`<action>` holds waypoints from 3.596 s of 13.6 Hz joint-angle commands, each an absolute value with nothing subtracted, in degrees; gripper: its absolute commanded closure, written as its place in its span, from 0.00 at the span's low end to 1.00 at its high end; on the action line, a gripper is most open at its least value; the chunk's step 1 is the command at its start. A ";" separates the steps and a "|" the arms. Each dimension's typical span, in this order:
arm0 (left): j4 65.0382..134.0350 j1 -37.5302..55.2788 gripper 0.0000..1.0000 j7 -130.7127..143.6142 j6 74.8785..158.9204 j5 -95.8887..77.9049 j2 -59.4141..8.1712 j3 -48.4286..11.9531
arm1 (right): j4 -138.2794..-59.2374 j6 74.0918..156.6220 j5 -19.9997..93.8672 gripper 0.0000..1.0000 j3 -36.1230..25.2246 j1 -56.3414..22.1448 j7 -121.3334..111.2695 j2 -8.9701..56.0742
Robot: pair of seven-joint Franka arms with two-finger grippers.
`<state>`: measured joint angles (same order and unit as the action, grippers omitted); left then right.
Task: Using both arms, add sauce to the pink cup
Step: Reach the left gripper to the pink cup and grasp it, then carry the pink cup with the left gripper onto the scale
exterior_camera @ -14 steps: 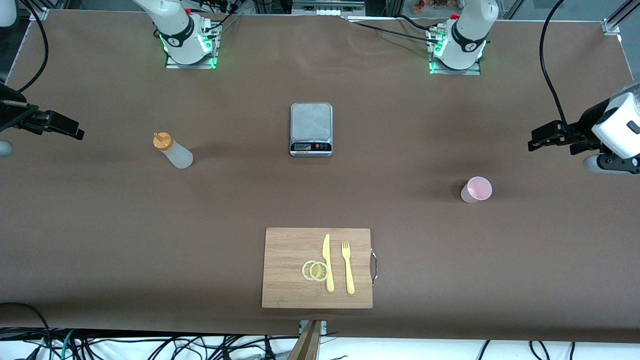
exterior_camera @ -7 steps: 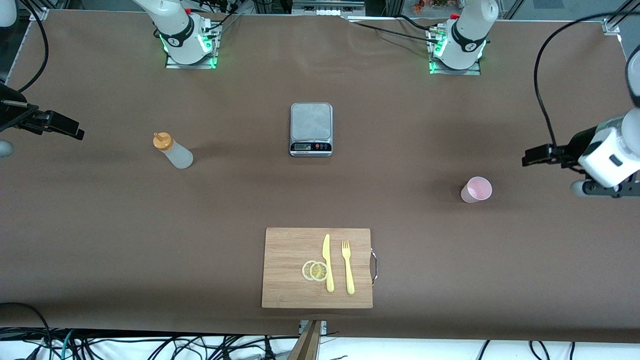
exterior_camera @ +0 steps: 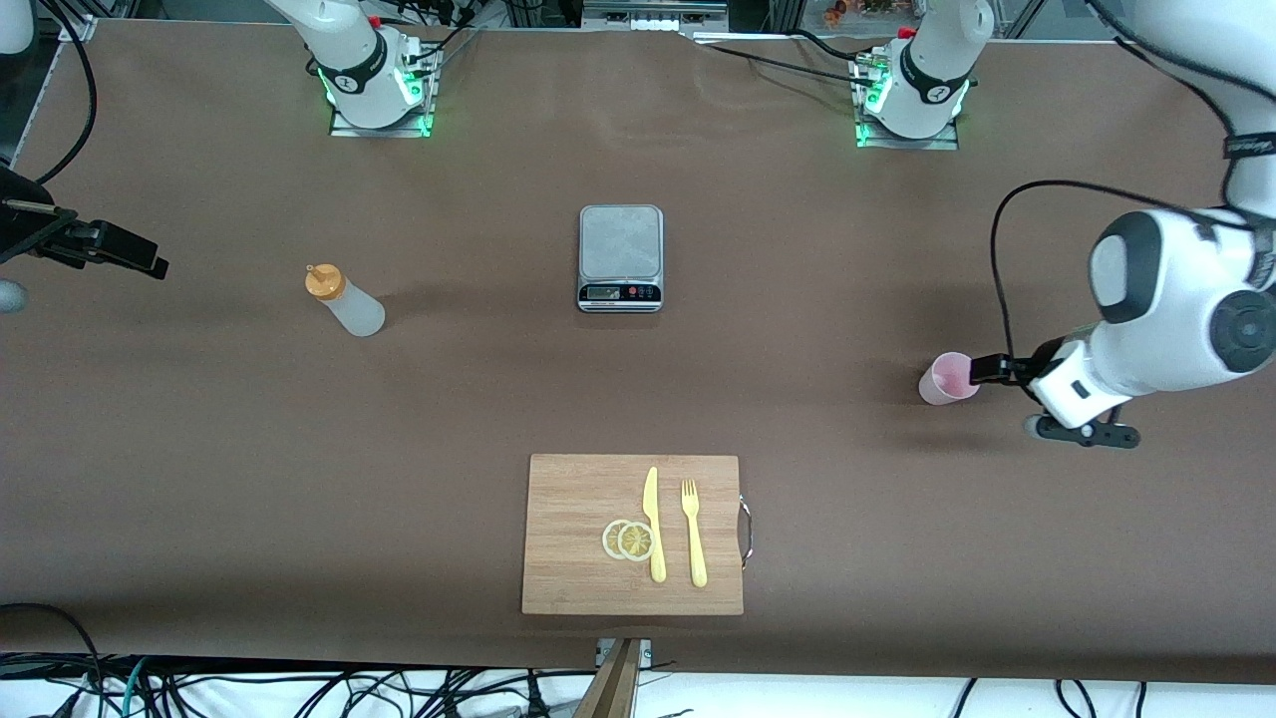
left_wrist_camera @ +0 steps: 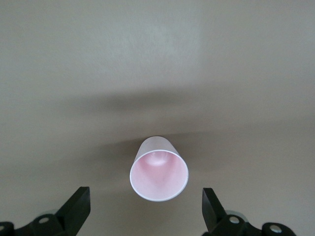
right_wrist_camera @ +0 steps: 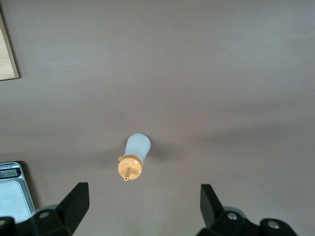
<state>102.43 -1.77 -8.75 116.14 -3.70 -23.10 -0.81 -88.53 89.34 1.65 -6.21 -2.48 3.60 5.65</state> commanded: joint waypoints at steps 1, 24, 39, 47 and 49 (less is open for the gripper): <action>108.88 -2.20 0.00 -14.23 123.11 -4.22 -23.20 1.22 | -88.95 89.30 2.46 0.00 -6.42 -2.37 2.55 5.18; 112.59 -1.41 1.00 -8.00 126.39 -6.33 -23.82 1.67 | -89.03 89.21 2.46 0.00 -6.42 -2.29 2.20 5.19; 101.51 15.98 1.00 26.52 118.02 -11.07 -23.03 -18.62 | -89.03 87.90 2.46 0.00 -7.38 -2.29 -3.85 5.71; 103.35 27.68 1.00 42.53 120.32 -11.16 -24.26 -21.09 | -90.78 87.81 18.26 0.00 -10.90 5.53 -41.26 10.98; 105.81 29.17 1.00 44.64 124.08 -11.16 -24.26 -21.18 | -92.36 87.63 22.30 0.00 -11.07 6.76 -53.45 11.95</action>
<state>103.58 27.99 42.61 120.79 -11.19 -24.47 -21.47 -90.80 88.13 18.37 -11.32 5.70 -43.57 11.81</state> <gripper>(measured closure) 0.969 0.000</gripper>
